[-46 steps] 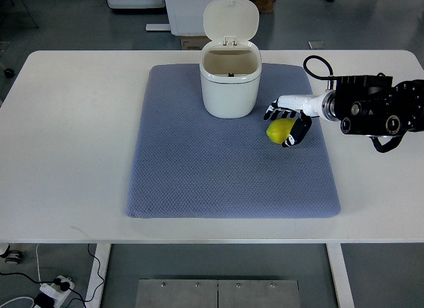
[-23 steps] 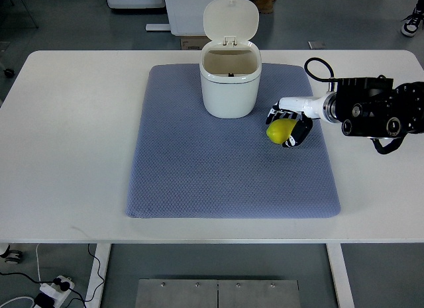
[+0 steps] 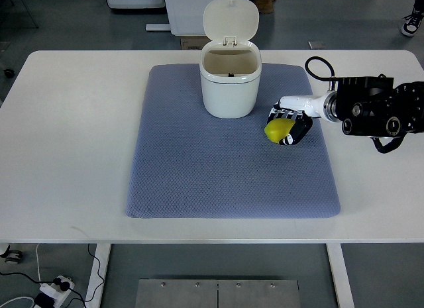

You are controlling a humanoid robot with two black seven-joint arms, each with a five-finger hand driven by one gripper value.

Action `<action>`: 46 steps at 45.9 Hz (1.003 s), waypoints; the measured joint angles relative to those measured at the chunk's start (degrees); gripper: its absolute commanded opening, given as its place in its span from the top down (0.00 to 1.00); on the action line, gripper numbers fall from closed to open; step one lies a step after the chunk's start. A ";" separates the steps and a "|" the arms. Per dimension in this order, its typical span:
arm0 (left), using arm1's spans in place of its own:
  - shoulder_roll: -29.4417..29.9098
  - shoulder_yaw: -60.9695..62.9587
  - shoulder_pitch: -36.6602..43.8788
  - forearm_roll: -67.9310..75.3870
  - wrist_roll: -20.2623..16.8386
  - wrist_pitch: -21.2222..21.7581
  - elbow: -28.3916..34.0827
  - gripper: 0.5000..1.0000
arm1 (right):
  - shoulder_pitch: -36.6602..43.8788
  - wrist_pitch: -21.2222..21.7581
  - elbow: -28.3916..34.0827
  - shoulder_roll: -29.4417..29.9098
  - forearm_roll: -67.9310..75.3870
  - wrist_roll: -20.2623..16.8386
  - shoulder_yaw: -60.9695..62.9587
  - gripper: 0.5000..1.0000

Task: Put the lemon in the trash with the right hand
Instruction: 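Lift the lemon with the right hand and carry it over the bin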

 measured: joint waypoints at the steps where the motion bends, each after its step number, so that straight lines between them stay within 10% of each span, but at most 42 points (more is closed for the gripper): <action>1: 0.00 0.00 0.00 0.00 0.00 0.00 0.00 0.00 | -0.05 0.00 0.00 0.00 0.00 0.00 0.00 1.00; 46: 0.00 0.00 0.00 0.02 0.00 0.00 -0.01 0.00 | 12.78 7.12 -0.31 -6.17 0.46 0.52 -0.04 1.00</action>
